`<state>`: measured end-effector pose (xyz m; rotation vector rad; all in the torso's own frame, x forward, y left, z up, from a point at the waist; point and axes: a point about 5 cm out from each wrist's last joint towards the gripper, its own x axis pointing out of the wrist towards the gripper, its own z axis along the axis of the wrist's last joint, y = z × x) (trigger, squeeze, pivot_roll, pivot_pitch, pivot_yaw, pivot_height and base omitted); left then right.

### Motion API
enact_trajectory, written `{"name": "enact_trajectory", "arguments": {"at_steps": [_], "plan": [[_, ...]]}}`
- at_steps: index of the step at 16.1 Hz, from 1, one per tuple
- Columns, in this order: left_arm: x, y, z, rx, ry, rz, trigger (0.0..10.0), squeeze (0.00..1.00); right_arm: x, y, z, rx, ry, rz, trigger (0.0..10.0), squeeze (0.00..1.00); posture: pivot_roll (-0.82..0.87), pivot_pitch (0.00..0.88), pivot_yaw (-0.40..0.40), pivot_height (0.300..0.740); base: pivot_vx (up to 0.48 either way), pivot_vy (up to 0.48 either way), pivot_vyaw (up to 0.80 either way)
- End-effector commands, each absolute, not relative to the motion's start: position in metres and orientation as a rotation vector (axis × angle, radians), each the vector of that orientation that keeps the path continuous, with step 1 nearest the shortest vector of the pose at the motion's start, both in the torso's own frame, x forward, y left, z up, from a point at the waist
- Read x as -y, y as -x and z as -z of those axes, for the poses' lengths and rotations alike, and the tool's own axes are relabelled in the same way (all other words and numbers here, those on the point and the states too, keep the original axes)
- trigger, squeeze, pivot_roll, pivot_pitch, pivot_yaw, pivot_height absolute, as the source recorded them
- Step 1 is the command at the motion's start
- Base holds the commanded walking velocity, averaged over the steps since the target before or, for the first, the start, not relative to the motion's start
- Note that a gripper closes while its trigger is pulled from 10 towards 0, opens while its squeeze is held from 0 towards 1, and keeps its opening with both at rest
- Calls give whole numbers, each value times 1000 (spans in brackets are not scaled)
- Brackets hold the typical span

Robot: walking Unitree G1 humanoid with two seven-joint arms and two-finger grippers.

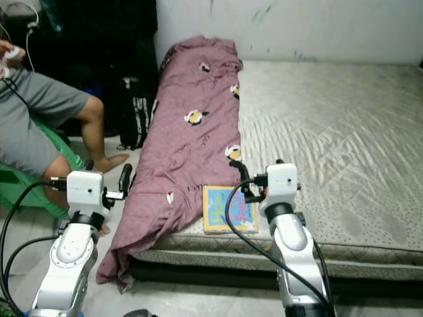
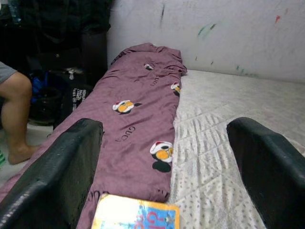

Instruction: Clean up the room

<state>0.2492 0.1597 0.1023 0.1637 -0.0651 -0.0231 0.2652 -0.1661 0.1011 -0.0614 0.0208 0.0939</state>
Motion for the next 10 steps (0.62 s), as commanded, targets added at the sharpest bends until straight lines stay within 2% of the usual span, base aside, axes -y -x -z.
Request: {"name": "enact_trajectory", "arguments": {"at_steps": [1,6,10], "plan": [[-162,-249,-106,78,-171,34,10000,0,165,-266,-108,10,65,-98,10000,0,-97,0,5,740,330,0,0],[-162,-249,-106,73,-171,39,10000,0,165,-266,-109,14,69,-95,10000,0,-96,0,4,740,326,0,0],[-164,-249,-103,54,-196,-4,10000,0,166,-266,-109,13,74,-90,10000,0,-97,0,5,740,0,0,0]]}}
